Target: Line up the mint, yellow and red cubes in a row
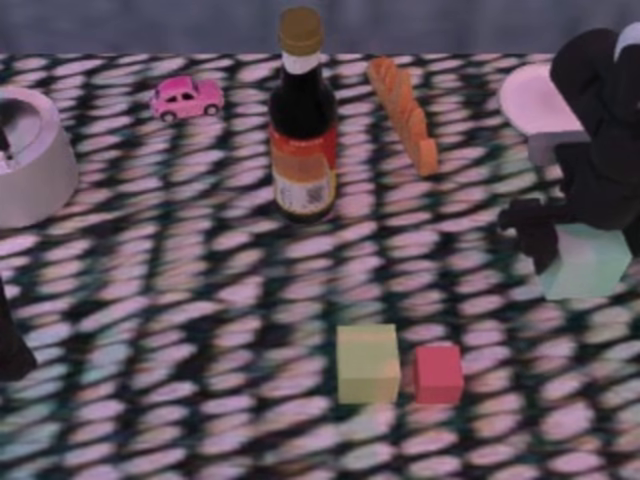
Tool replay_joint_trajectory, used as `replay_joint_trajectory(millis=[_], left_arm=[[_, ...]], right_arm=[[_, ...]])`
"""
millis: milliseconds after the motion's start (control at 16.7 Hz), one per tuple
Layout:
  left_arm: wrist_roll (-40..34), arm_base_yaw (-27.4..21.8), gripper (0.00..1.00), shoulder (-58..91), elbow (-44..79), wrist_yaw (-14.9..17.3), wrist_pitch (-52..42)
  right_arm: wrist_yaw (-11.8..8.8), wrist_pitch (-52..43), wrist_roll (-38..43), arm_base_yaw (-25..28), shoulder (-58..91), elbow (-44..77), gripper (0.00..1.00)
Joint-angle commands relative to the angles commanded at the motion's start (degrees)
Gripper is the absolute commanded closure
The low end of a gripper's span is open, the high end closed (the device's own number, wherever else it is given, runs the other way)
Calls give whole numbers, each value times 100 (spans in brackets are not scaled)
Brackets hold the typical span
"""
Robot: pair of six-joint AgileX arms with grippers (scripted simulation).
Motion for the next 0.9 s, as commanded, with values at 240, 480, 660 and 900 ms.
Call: replay_joint_trajectory(millis=[240, 480, 660, 900], left_arm=[[0, 0, 0, 0, 0, 0, 0], [0, 0, 0, 0, 0, 0, 0], [0, 0, 0, 0, 0, 0, 0], [0, 0, 0, 0, 0, 0, 0]], right_arm=[[7, -230, 401, 374, 303, 403, 100], [22, -867, 1585, 1407, 1103, 1750, 100], [29, -1430, 2684, 2367, 1778, 3061, 100], [43, -2048, 3998, 3536, 2483, 4496, 100]])
